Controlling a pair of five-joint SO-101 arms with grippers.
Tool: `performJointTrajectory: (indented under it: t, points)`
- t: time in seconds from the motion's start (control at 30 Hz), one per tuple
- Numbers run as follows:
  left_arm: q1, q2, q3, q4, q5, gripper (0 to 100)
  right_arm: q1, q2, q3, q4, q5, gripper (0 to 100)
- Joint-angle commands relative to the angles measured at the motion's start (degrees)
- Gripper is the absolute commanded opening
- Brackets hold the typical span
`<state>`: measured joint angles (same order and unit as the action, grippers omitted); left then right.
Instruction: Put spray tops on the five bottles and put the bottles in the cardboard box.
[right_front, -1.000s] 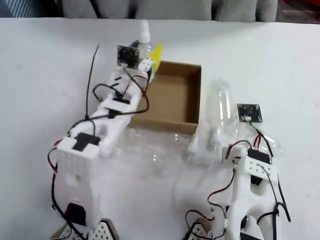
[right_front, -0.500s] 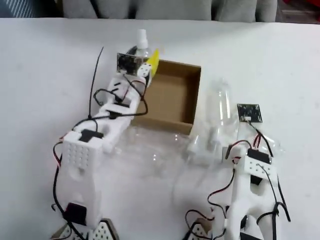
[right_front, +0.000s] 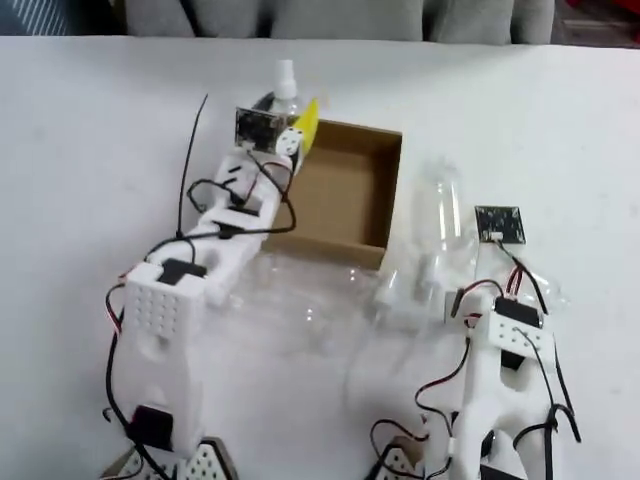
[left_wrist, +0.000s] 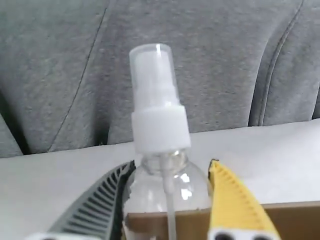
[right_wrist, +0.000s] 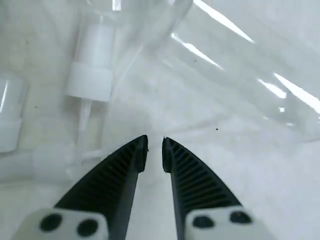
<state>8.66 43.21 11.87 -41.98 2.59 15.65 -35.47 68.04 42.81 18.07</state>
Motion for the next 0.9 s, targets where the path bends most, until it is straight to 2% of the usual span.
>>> performJointTrajectory:
  t: [0.0,0.47,0.77,0.87]
  points:
    - [-0.8,-1.4,0.0,-1.2,-0.9,13,-0.7,-0.5,-0.2,-0.9,0.6,3.2]
    - [-1.1,-1.5,0.0,0.7,-0.3,28,-0.6,-0.5,-0.2,-0.9,0.6,3.2]
    - [-1.4,-2.3,0.3,0.8,-0.3,29,-0.6,-0.5,-0.2,-0.9,0.6,3.2]
    - [-1.1,-6.2,4.3,0.8,-0.3,29,-0.6,-0.5,-0.2,-0.9,0.6,3.2]
